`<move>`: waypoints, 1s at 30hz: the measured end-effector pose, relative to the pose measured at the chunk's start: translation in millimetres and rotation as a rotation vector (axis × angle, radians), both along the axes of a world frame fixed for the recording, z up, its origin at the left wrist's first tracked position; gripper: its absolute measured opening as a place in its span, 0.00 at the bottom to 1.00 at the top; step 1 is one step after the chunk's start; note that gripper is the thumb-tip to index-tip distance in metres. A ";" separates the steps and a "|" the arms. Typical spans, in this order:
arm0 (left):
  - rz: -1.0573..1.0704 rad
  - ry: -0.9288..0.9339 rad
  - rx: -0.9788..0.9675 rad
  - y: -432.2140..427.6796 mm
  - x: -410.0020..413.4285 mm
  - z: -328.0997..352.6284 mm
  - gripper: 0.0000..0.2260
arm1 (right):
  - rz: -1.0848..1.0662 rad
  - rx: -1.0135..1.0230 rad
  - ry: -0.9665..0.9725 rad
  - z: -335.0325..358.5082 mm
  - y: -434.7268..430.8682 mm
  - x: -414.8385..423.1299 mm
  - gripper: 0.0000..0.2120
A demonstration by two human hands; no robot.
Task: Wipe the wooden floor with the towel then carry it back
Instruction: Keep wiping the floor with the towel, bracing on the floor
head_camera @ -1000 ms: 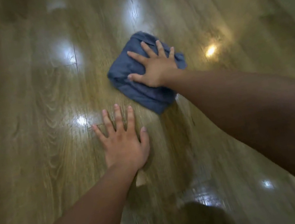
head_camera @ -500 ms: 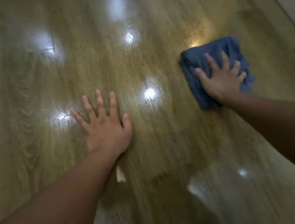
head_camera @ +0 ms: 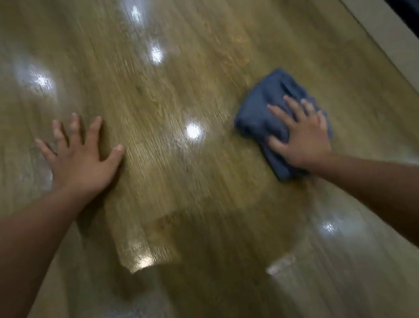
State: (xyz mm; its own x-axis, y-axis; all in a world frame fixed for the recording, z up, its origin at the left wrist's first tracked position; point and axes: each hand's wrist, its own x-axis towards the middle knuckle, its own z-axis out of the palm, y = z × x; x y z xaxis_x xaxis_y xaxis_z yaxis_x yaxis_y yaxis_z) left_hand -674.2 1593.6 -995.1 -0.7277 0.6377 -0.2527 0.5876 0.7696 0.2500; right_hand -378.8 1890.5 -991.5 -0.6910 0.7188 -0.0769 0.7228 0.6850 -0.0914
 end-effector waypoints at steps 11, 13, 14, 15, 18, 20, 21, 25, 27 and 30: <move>-0.384 -0.242 -0.403 0.6 174.6 42.4 0.57 | 0.277 -0.060 -0.011 9.4 -129.6 113.8 0.36; -0.356 -0.274 -0.411 2.7 211.2 40.1 0.58 | 0.538 -0.092 -0.014 13.3 -183.0 172.2 0.37; -0.328 -0.296 -0.411 5.3 213.9 39.8 0.58 | 0.688 -0.085 -0.045 13.9 -185.0 190.3 0.35; -0.309 -0.319 -0.412 6.2 212.5 40.1 0.58 | 0.813 -0.084 -0.071 15.3 -172.7 198.5 0.34; -0.312 -0.329 -0.414 7.0 203.8 37.5 0.59 | 0.715 -0.055 -0.022 14.1 -102.0 177.5 0.32; -0.313 -0.336 -0.412 6.5 203.6 35.9 0.59 | 0.392 -0.026 0.005 10.7 -42.1 145.1 0.34; -0.317 -0.339 -0.409 6.1 203.4 36.6 0.59 | 0.224 -0.021 -0.028 10.1 -12.7 125.1 0.36; -0.332 -0.331 -0.395 6.1 199.9 36.4 0.59 | -0.233 -0.114 -0.026 5.5 54.1 45.8 0.36; -0.333 -0.327 -0.412 5.8 198.5 39.5 0.59 | -0.283 -0.100 0.013 1.0 26.3 37.0 0.34; -0.350 -0.324 -0.422 4.3 196.5 41.7 0.59 | -0.103 0.000 0.080 2.3 -84.4 83.8 0.32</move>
State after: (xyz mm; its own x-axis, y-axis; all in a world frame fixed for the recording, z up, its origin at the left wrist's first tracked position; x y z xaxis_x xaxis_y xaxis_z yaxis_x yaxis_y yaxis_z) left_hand -477.7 1598.0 -953.4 -0.3386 0.6212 -0.7067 0.7677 0.6166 0.1742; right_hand -295.0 1806.1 -989.2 -0.6176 0.7861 -0.0247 0.7796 0.6078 -0.1514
